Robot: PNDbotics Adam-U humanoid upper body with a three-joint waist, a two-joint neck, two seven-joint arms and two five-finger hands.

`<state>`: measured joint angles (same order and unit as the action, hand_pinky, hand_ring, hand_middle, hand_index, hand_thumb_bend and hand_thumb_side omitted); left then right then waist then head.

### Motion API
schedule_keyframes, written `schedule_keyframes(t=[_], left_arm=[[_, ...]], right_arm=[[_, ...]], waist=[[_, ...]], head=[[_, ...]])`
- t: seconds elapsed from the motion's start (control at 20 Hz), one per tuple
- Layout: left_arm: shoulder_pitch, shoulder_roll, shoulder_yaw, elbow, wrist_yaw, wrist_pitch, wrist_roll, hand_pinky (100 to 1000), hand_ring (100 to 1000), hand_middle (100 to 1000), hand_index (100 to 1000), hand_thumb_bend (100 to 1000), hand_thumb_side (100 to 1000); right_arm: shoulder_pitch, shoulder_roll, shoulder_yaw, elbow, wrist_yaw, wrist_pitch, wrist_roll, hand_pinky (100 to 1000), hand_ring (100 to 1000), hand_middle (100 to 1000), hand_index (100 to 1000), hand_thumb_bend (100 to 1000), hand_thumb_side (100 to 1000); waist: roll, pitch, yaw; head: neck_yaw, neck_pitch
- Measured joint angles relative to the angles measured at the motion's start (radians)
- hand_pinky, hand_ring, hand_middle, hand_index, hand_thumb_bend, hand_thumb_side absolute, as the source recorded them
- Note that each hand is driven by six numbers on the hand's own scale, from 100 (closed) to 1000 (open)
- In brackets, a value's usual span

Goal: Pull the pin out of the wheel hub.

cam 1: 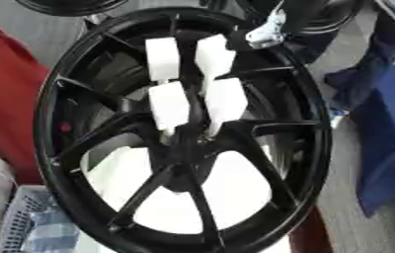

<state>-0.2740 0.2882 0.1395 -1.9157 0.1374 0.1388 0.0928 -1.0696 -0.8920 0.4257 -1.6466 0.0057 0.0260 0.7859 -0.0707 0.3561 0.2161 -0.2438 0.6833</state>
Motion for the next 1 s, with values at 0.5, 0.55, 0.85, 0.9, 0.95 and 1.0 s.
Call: schedule_keyframes(t=[0.5, 0.55, 0.85, 0.9, 0.95, 1.0], left_arm=[[0.000, -0.008, 0.000, 0.000, 0.001, 0.000, 0.000, 750, 599, 514, 718, 428, 586], [0.000, -0.008, 0.000, 0.000, 0.002, 0.000, 0.000, 750, 599, 514, 718, 429, 586], [-0.001, -0.009, 0.001, 0.000, 0.003, 0.000, 0.000, 750, 599, 515, 718, 429, 588], [-0.001, -0.009, 0.002, -0.001, 0.003, 0.000, 0.000, 750, 599, 515, 718, 429, 588], [-0.001, -0.009, 0.003, -0.001, 0.003, 0.000, 0.000, 750, 599, 515, 718, 428, 588], [-0.001, -0.011, 0.005, -0.001, 0.003, 0.001, 0.001, 750, 599, 515, 718, 428, 589]], right_arm=[[0.003, 0.005, 0.001, 0.017, -0.047, -0.007, 0.015, 882, 761, 722, 812, 381, 358], [0.006, 0.007, 0.002, 0.017, -0.046, -0.008, 0.012, 882, 761, 721, 811, 380, 360], [0.023, 0.010, 0.010, 0.027, -0.029, -0.017, -0.003, 882, 761, 721, 810, 382, 373], [0.025, 0.011, 0.012, 0.029, -0.025, -0.017, -0.004, 882, 761, 721, 810, 384, 374], [0.026, 0.013, 0.012, 0.030, -0.022, -0.019, -0.005, 881, 761, 721, 810, 386, 378], [0.030, 0.014, 0.012, 0.032, -0.019, -0.020, -0.005, 881, 761, 720, 810, 385, 379]], waist=[[-0.003, 0.005, 0.005], [-0.004, 0.007, 0.007], [-0.007, 0.019, 0.019], [-0.008, 0.021, 0.020], [-0.009, 0.021, 0.020], [-0.010, 0.021, 0.021]], head=[[-0.001, 0.000], [-0.002, 0.000], [-0.004, 0.000], [-0.004, 0.000], [-0.004, 0.001], [-0.004, 0.001]])
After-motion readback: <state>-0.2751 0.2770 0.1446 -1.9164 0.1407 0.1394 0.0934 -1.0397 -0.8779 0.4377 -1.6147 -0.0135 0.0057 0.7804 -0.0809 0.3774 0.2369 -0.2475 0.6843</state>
